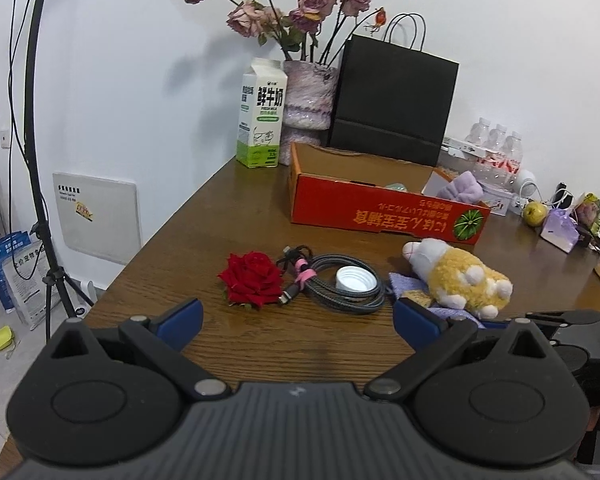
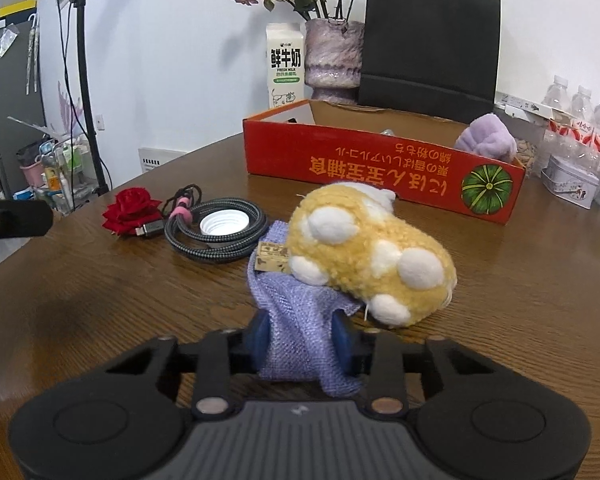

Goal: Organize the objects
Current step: 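Grasp the purple woven cloth under the yellow plush with the right gripper, then lift the purple woven cloth out from under the plush with the right gripper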

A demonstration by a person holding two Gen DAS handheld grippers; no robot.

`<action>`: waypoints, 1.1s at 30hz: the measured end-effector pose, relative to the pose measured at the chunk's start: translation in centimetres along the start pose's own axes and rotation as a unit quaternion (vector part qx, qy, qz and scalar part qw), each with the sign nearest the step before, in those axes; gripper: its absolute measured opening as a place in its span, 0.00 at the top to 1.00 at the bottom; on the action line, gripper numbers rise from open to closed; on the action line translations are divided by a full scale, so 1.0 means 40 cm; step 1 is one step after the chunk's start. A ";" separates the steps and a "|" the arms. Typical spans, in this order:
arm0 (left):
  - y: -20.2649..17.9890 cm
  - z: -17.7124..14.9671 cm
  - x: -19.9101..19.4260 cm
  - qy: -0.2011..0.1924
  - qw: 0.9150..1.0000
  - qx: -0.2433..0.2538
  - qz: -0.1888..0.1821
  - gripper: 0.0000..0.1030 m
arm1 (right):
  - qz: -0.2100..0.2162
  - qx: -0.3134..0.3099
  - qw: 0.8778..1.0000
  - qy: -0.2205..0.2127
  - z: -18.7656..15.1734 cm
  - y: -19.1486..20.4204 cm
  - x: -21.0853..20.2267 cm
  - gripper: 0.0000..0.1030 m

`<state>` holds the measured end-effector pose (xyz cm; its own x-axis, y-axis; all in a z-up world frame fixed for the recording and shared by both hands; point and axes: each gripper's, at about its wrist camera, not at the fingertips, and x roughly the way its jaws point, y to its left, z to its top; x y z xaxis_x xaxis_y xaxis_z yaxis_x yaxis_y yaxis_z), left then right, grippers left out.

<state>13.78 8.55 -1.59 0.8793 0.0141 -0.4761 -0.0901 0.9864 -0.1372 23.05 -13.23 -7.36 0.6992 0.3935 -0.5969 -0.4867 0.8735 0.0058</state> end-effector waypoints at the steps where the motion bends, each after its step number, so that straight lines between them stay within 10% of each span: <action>1: -0.004 0.001 -0.002 0.000 1.000 0.001 -0.001 0.00 | 0.000 -0.001 1.000 -0.001 -0.002 0.000 -0.002 0.80; 19: -0.033 0.010 -0.025 -0.002 1.000 0.012 0.009 0.00 | -0.015 0.025 0.988 -0.150 -0.004 -0.025 -0.151 0.94; 33: -0.043 0.007 -0.019 0.005 1.000 0.013 0.019 0.00 | 0.003 0.011 0.983 -0.181 0.034 -0.030 -0.217 0.94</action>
<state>13.41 6.88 -0.74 0.8709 0.0503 -0.4888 -0.1111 0.9891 -0.0962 18.28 -17.30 -1.12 0.8395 0.4707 -0.2712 -0.4819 0.8758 0.0283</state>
